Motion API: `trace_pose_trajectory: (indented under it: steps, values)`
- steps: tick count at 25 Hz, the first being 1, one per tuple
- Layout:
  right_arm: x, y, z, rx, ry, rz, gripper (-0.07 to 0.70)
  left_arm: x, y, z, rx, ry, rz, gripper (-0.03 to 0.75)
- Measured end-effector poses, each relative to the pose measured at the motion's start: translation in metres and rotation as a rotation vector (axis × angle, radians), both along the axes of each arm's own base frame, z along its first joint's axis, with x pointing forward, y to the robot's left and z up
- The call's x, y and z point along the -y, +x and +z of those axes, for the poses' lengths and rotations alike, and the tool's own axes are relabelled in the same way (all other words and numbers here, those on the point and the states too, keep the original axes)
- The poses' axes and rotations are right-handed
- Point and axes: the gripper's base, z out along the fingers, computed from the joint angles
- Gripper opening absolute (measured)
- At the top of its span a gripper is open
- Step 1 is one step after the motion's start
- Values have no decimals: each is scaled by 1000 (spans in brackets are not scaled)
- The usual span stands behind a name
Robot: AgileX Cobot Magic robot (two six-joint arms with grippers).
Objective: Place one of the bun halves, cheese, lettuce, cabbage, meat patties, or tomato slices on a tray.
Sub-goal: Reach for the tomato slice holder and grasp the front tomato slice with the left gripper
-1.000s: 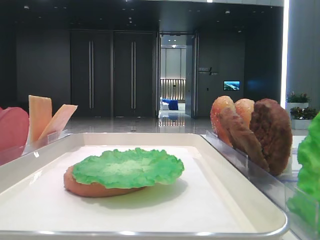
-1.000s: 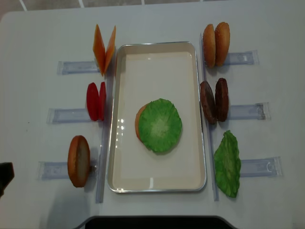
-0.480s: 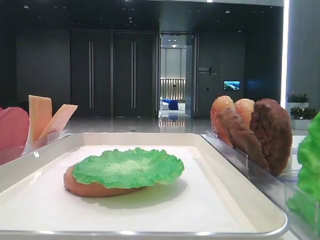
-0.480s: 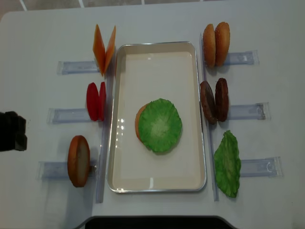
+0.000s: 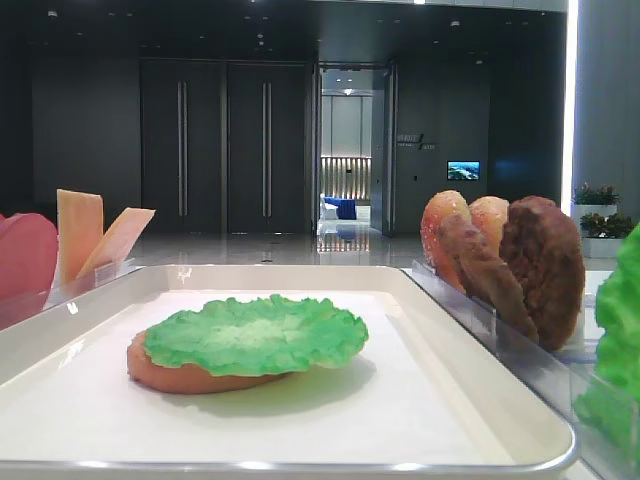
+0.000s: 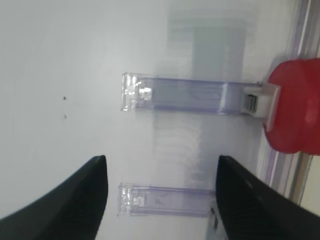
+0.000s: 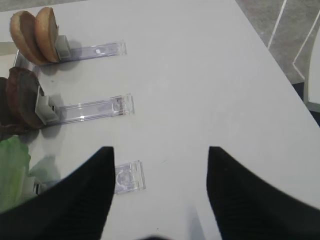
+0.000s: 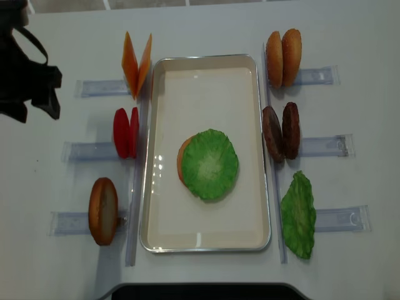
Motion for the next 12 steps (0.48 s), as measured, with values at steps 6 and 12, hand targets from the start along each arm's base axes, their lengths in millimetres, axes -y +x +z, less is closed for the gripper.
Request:
trace_pose_trajectory:
  steps: [6, 12]
  values:
    - [0, 0, 0, 0, 0, 0, 391, 9, 11, 8, 41, -75, 39, 517]
    - [0, 0, 0, 0, 0, 0, 391, 63, 9, 7, 51, -27, 0, 517]
